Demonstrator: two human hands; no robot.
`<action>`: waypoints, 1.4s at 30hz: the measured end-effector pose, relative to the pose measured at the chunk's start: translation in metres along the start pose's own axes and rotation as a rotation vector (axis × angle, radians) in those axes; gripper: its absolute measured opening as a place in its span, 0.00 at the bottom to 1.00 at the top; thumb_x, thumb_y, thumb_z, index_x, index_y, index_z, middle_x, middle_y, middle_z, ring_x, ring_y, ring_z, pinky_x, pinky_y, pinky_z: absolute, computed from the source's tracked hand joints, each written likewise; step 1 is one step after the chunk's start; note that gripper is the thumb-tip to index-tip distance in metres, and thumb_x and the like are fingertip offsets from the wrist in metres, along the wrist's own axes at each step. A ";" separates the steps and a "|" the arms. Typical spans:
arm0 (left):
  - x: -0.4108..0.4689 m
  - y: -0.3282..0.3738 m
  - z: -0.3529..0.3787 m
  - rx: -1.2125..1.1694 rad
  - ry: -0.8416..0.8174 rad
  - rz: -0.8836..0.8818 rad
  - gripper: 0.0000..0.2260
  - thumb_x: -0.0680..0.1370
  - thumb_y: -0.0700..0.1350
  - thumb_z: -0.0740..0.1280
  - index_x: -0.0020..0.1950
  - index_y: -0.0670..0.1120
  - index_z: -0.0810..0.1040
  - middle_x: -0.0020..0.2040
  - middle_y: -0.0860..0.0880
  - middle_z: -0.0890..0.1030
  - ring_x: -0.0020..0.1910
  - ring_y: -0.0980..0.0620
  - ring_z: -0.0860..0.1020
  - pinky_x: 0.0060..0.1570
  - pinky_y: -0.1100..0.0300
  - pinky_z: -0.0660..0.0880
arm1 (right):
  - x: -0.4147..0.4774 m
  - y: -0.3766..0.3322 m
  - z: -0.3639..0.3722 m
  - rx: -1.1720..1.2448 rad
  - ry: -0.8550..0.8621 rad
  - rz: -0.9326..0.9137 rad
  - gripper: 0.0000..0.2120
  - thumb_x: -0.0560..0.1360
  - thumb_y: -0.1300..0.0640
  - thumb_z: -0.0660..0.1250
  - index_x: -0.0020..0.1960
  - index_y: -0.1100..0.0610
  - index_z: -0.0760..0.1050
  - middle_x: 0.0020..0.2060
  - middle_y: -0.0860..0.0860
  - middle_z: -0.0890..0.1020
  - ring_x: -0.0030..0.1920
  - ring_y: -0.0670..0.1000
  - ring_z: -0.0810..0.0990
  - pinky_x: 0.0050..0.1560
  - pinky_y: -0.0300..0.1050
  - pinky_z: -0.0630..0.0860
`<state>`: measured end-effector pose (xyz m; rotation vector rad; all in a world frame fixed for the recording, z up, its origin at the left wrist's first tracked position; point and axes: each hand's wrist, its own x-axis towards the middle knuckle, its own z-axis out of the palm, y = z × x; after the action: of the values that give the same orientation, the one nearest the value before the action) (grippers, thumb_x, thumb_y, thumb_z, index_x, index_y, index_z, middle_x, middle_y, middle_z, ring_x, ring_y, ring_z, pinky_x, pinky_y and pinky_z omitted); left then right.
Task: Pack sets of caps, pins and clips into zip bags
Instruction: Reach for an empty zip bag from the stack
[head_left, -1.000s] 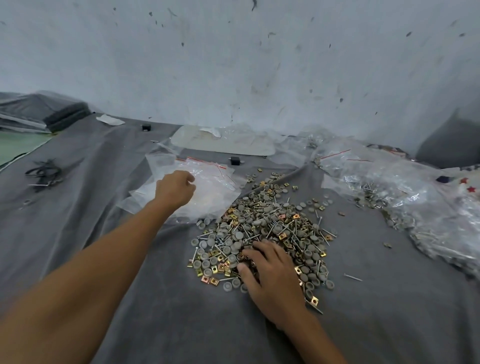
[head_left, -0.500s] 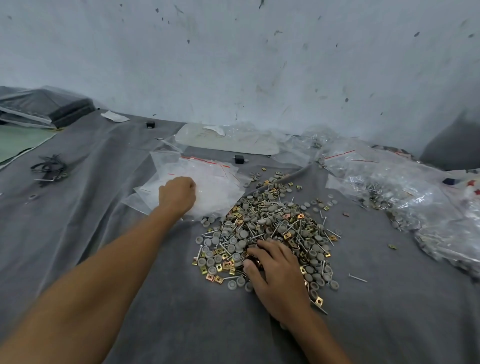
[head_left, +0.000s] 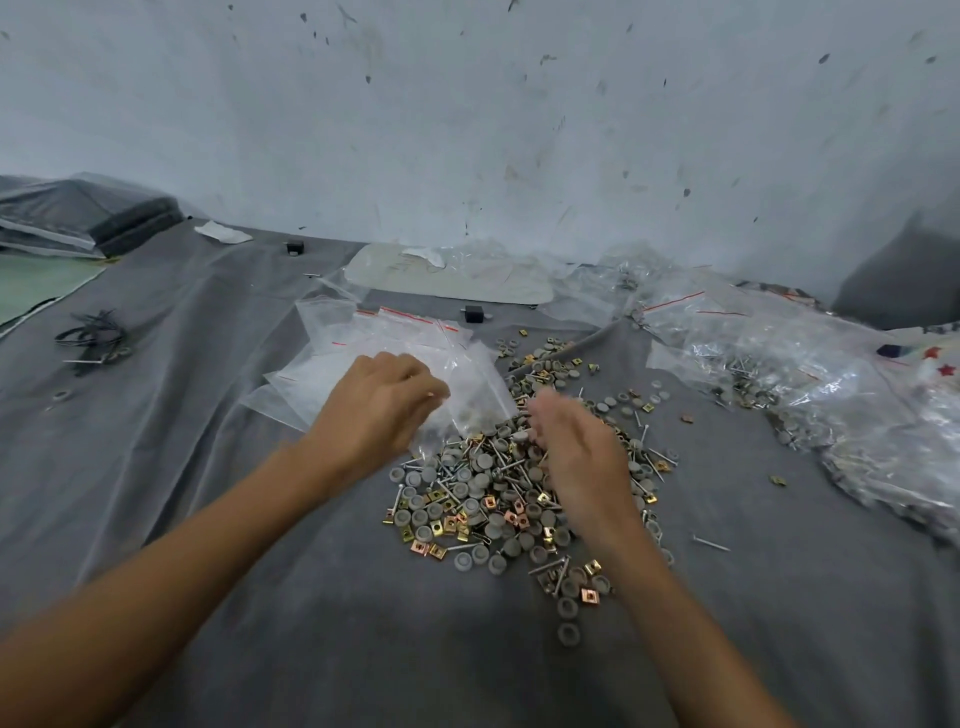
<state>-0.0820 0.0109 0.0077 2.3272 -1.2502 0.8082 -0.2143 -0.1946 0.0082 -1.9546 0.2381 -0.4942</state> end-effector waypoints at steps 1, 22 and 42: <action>-0.004 0.005 -0.001 0.021 -0.012 0.047 0.05 0.79 0.43 0.71 0.54 0.46 0.85 0.48 0.47 0.82 0.44 0.43 0.78 0.43 0.50 0.73 | 0.008 -0.009 -0.003 0.089 -0.075 0.111 0.30 0.75 0.24 0.55 0.47 0.48 0.79 0.41 0.43 0.82 0.42 0.48 0.81 0.47 0.43 0.80; -0.015 0.060 -0.001 -0.522 -0.334 -0.519 0.21 0.70 0.74 0.65 0.54 0.63 0.74 0.38 0.57 0.80 0.35 0.61 0.78 0.37 0.59 0.76 | -0.006 0.002 0.031 0.605 -0.235 0.420 0.04 0.80 0.61 0.69 0.51 0.62 0.77 0.37 0.55 0.85 0.35 0.50 0.83 0.36 0.42 0.81; -0.011 0.080 -0.011 -0.067 -0.074 -0.170 0.17 0.78 0.50 0.58 0.63 0.55 0.80 0.43 0.53 0.86 0.38 0.45 0.83 0.33 0.53 0.77 | -0.015 0.016 0.029 0.083 -0.171 0.056 0.03 0.79 0.46 0.69 0.47 0.42 0.76 0.34 0.49 0.84 0.31 0.45 0.80 0.34 0.50 0.81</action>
<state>-0.1576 -0.0187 0.0139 2.3895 -1.0738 0.6195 -0.2146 -0.1721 -0.0201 -1.8911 0.1602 -0.2941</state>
